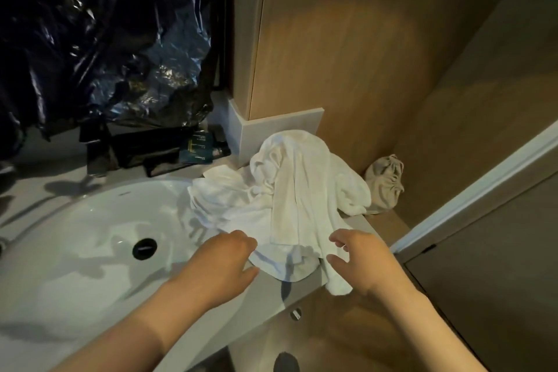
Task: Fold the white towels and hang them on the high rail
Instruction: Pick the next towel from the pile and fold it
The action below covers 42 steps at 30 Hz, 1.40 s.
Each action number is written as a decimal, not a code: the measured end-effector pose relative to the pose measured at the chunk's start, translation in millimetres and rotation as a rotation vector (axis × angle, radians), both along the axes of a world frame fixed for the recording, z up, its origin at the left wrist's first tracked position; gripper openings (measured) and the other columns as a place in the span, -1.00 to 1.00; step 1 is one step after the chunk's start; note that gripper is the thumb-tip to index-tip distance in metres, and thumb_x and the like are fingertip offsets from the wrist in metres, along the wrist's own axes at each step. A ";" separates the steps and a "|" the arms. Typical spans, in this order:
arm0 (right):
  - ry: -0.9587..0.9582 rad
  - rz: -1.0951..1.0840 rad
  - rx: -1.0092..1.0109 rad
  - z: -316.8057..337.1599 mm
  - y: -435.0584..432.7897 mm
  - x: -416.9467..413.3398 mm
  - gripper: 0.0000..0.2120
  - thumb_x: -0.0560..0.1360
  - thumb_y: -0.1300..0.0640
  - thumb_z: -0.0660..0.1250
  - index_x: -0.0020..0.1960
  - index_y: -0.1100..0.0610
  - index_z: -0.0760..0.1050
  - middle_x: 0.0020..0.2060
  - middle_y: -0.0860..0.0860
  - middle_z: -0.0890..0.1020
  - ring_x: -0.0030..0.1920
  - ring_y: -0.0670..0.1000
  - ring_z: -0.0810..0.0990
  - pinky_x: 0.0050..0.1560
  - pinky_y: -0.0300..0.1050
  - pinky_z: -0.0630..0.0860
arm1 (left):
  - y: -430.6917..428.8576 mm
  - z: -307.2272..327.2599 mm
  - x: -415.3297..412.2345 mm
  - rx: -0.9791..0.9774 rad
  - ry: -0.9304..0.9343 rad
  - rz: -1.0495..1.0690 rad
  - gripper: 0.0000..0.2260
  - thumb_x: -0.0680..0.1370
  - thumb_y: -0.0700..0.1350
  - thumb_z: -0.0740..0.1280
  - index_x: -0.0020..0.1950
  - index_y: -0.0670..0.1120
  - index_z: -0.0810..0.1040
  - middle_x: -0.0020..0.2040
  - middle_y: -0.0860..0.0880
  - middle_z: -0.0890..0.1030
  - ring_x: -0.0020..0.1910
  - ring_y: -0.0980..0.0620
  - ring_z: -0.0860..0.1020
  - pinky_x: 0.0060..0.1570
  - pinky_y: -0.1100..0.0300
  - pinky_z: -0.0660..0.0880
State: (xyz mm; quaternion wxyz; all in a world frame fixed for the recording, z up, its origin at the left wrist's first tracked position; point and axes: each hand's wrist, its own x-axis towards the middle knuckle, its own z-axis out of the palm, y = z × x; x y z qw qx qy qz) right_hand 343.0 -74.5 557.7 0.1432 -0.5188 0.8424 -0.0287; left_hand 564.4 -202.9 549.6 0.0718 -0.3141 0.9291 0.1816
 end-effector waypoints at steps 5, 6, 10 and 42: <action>-0.078 -0.031 -0.027 -16.6 9.2 -17.3 -0.61 0.56 -0.08 0.28 0.36 -0.03 0.45 0.20 -0.10 0.59 0.17 -0.10 0.54 0.09 -0.21 0.51 | 12.9 -14.7 -22.0 0.067 0.034 0.012 -0.62 0.61 0.11 0.18 0.39 0.01 0.40 0.34 0.05 0.46 0.28 0.07 0.44 0.25 0.22 0.36; -0.099 -0.041 -0.039 -19.0 10.9 -23.3 -0.62 0.55 -0.07 0.29 0.35 -0.04 0.46 0.18 -0.11 0.59 0.15 -0.12 0.54 0.07 -0.24 0.51 | 14.8 -16.4 -29.0 0.089 0.045 0.018 -0.62 0.61 0.11 0.18 0.40 0.03 0.39 0.34 0.06 0.46 0.28 0.08 0.44 0.26 0.23 0.35; -0.149 -0.030 -0.052 -24.1 11.6 -60.0 -0.65 0.54 -0.03 0.31 0.30 -0.02 0.48 0.11 -0.09 0.61 0.08 -0.09 0.55 -0.04 -0.26 0.45 | 16.2 -22.0 -70.9 0.126 0.044 0.064 -0.57 0.62 0.15 0.16 0.46 0.05 0.31 0.41 0.07 0.39 0.34 0.08 0.39 0.33 0.21 0.32; -0.383 0.301 -0.119 -46.7 -49.0 -237.7 -0.68 0.53 -0.04 0.35 0.26 -0.02 0.52 0.10 -0.10 0.65 0.09 -0.12 0.60 0.06 -0.21 0.55 | 45.0 -30.0 -243.8 0.009 0.112 0.465 -0.58 0.59 0.15 0.22 0.44 0.10 0.37 0.34 0.15 0.46 0.25 0.18 0.48 0.17 0.38 0.33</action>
